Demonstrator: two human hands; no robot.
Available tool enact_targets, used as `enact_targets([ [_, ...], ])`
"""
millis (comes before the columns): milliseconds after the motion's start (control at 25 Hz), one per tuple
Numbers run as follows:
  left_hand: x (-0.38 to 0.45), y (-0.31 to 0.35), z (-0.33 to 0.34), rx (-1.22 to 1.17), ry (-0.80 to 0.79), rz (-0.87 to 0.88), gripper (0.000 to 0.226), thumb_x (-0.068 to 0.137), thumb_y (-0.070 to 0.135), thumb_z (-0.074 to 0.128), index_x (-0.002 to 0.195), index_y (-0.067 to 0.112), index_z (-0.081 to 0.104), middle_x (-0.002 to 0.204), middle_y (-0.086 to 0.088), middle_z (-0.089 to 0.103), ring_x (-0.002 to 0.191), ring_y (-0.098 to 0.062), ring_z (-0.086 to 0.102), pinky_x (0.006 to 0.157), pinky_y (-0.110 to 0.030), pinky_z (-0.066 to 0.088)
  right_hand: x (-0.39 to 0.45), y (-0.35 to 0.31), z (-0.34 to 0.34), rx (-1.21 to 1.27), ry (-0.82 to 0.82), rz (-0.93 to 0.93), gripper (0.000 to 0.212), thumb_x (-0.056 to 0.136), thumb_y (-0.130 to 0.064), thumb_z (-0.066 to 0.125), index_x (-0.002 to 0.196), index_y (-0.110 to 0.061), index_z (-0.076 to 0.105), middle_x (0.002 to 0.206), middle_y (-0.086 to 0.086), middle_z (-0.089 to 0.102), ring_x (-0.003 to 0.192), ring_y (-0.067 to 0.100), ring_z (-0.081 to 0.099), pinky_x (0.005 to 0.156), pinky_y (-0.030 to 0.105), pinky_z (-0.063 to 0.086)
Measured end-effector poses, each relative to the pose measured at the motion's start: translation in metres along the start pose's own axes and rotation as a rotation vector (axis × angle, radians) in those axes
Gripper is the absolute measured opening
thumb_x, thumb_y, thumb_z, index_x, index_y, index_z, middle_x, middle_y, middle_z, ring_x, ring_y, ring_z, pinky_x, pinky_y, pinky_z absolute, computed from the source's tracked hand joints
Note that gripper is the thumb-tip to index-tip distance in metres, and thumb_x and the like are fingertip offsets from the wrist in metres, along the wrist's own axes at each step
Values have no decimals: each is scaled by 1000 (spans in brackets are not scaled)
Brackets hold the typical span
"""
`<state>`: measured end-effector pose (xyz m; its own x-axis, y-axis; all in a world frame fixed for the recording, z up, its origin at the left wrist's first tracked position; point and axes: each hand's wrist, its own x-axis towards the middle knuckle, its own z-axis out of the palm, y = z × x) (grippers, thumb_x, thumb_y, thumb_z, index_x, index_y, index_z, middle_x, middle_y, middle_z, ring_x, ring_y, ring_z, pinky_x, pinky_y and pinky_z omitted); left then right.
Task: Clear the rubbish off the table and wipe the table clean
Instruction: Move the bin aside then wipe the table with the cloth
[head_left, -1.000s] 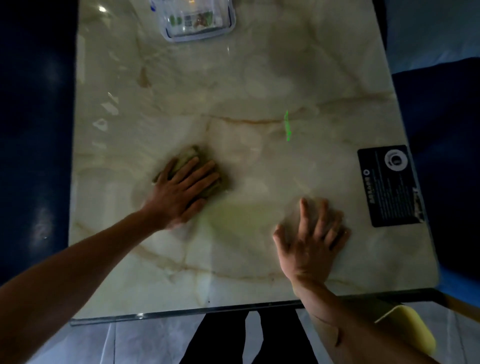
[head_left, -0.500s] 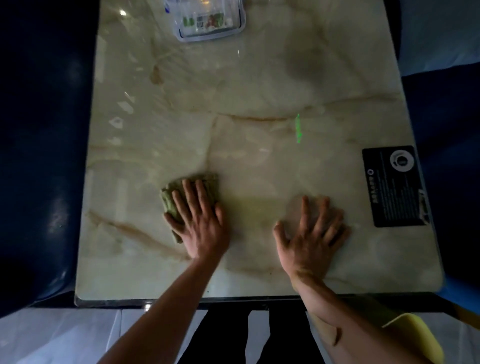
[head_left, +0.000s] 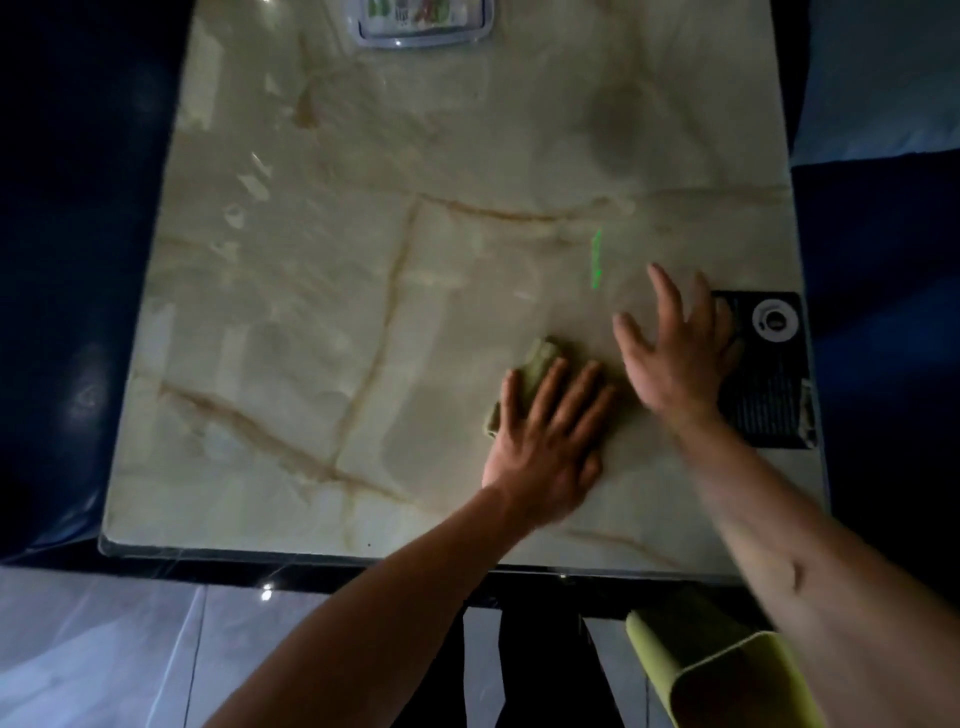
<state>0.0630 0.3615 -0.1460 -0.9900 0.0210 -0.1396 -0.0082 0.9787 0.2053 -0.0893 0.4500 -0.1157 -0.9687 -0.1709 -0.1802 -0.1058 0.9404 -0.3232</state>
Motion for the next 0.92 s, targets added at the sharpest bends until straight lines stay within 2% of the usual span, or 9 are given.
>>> enact_targets([
  [120, -33, 3, 14, 36, -31, 281, 67, 91, 51, 36, 152, 32, 17, 163, 3, 17, 150, -29, 13, 115, -66, 7, 36, 0, 17, -149, -302, -5, 79, 77, -82, 35, 144, -56, 3, 163, 3, -9, 147, 41, -10, 109, 71, -5],
  [200, -62, -25, 18, 59, -6, 402, 66, 90, 51, 39, 152, 34, 20, 162, 6, 21, 150, -25, 15, 116, -62, 11, 37, 2, 29, -196, -289, -36, 86, 71, -88, 30, 143, -57, -5, 162, 4, -16, 146, 44, -16, 107, 73, -9],
  [280, -96, -67, 11, 76, 5, 392, 64, 91, 50, 40, 150, 36, 25, 160, 7, 25, 150, -24, 18, 117, -60, 15, 38, 3, 31, -185, -286, -48, 90, 66, -92, 26, 141, -58, -10, 162, 4, -19, 145, 45, -17, 106, 74, -9],
  [360, -131, -120, 3, 112, 19, 184, 63, 92, 51, 38, 151, 36, 22, 162, 5, 20, 150, -25, 15, 116, -62, 16, 40, 2, 28, -199, -320, -26, 91, 64, -94, 24, 140, -58, -13, 161, 3, -22, 145, 45, -19, 106, 74, -10],
  [480, -176, -184, -14, 1, 27, -434, 63, 94, 57, 22, 152, 39, 10, 164, 5, 3, 152, -22, 1, 116, -65, 10, 44, -2, 24, -207, -380, -12, 92, 65, -93, 25, 140, -58, -16, 159, 3, -27, 144, 45, -21, 106, 74, -10],
  [560, -188, -187, -17, -90, 54, -834, 63, 92, 57, 16, 151, 43, 0, 163, 11, -8, 151, -19, -6, 118, -62, 1, 43, -4, 20, -211, -420, -14, 92, 66, -93, 27, 139, -58, -17, 158, 3, -31, 143, 45, -24, 107, 74, -10],
  [640, -179, -157, -12, -154, 120, -1084, 64, 91, 55, 17, 149, 46, -7, 162, 13, -10, 151, -20, -7, 118, -61, 2, 45, -5, 16, -212, -458, -12, 93, 66, -93, 27, 138, -58, -20, 157, 2, -34, 142, 44, -26, 107, 73, -11],
  [760, -156, -81, -1, -195, 165, -1132, 68, 89, 51, 23, 150, 41, -6, 164, 6, -1, 151, -24, -2, 118, -62, 7, 44, -6, 14, -207, -456, -18, 93, 68, -91, 30, 140, -57, -19, 157, 3, -34, 142, 45, -26, 107, 73, -11],
  [920, -114, 34, 16, -177, 68, -828, 76, 86, 47, 35, 154, 31, 6, 164, -2, 6, 151, -28, 3, 118, -60, 10, 43, -6, 14, -189, -454, -18, 94, 68, -90, 31, 140, -56, -19, 157, 4, -33, 142, 46, -27, 106, 73, -12],
])
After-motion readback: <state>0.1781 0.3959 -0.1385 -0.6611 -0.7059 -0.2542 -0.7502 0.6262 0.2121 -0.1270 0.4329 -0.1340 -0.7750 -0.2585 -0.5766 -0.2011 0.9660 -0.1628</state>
